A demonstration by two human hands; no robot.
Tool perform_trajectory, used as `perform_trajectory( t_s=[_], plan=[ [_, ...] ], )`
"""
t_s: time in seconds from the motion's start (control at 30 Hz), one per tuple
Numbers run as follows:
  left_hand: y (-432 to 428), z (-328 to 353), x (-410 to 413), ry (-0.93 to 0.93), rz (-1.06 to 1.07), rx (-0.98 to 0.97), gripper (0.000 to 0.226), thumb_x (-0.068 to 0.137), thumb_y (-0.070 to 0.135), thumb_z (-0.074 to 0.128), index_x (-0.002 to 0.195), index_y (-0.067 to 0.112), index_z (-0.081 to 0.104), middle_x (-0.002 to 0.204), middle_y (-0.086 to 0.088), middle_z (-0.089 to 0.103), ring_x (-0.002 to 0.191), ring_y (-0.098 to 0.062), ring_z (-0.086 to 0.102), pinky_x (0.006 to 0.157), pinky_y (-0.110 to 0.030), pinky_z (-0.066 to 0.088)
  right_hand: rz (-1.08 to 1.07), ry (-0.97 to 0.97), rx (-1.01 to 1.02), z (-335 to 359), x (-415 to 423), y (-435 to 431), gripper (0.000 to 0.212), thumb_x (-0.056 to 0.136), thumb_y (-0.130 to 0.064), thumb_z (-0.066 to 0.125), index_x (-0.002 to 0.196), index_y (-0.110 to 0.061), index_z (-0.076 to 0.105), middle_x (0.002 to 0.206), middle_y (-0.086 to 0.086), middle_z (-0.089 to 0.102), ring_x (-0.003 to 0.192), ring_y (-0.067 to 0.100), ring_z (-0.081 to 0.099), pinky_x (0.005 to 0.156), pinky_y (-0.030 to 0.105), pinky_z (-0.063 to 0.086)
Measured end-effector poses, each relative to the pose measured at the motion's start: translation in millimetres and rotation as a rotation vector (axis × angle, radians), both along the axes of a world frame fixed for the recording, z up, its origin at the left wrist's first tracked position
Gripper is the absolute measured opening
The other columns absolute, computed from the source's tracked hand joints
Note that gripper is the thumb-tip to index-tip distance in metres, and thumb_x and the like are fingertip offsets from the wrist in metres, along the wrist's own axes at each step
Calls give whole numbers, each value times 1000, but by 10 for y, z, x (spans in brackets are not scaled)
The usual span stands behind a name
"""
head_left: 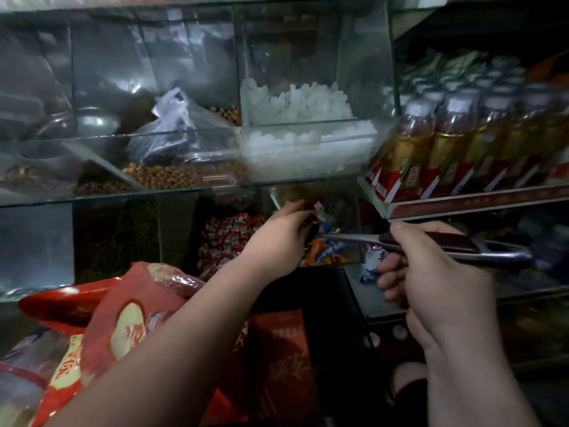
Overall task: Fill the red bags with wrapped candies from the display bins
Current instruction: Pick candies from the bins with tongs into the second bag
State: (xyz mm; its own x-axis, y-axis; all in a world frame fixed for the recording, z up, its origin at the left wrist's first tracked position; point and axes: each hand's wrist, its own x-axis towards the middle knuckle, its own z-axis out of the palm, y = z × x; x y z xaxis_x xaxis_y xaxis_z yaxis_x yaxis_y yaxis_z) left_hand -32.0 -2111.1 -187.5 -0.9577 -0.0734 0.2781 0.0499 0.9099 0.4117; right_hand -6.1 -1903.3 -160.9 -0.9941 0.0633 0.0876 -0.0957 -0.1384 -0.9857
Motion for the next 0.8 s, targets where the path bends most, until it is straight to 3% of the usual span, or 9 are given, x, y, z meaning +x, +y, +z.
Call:
perform_trajectory(
  t_s=[0.1, 0.27, 0.37, 0.43, 0.57, 0.7, 0.8],
  plan=[
    [-16, -52, -67, 75, 162, 120, 48, 92, 0, 50, 138, 13, 58, 155, -4, 41, 142, -19, 37, 106, -8, 19, -3, -9, 45, -243, -323, -238, 21, 101, -27, 62, 82, -20, 67, 46, 1, 60, 34, 13, 57, 36, 23, 44],
    [-74, -212, 111, 53, 296, 230, 44, 94, 5, 50, 137, 13, 59, 143, -3, 53, 132, -20, 48, 101, -16, 30, 46, 43, 205, -655, -661, -697, 17, 98, -24, 68, 81, -22, 69, 53, 1, 66, 44, 15, 66, 43, 28, 52],
    [-98, -224, 201, 31, 330, 266, 45, 93, 7, 52, 137, 14, 58, 143, -3, 54, 133, -18, 48, 102, -17, 30, 125, 225, 460, -749, -703, -796, 3, 94, -23, 73, 93, -25, 76, 84, 1, 76, 82, 23, 74, 75, 37, 60],
    [-100, -201, 239, 21, 331, 289, 45, 94, 8, 52, 138, 16, 58, 144, -1, 53, 134, -16, 46, 101, -15, 28, 154, 435, 624, -763, -670, -778, 14, 92, -15, 75, 105, -16, 79, 100, 9, 75, 96, 27, 72, 86, 38, 58],
    [-112, -134, 300, 38, 336, 325, 47, 94, 12, 52, 140, 19, 55, 145, 2, 52, 134, -14, 45, 100, -15, 27, 113, 600, 659, -680, -465, -693, 19, 95, -23, 71, 109, -11, 78, 96, 7, 69, 88, 24, 69, 79, 41, 57],
    [-41, -49, 352, 82, 305, 409, 46, 101, 30, 52, 146, 18, 48, 148, 1, 49, 136, -12, 43, 102, -17, 28, 57, 665, 527, -447, -105, -516, 16, 95, -25, 70, 105, -15, 78, 96, -4, 71, 88, 5, 70, 80, 22, 56],
    [47, 5, 402, 68, 249, 509, 52, 103, 39, 48, 150, 17, 42, 153, -1, 44, 140, -12, 39, 105, -18, 26, 101, 619, 431, -240, 213, -431, 8, 93, -26, 70, 98, -26, 76, 91, -13, 74, 88, 4, 72, 75, 16, 55]
  ],
)
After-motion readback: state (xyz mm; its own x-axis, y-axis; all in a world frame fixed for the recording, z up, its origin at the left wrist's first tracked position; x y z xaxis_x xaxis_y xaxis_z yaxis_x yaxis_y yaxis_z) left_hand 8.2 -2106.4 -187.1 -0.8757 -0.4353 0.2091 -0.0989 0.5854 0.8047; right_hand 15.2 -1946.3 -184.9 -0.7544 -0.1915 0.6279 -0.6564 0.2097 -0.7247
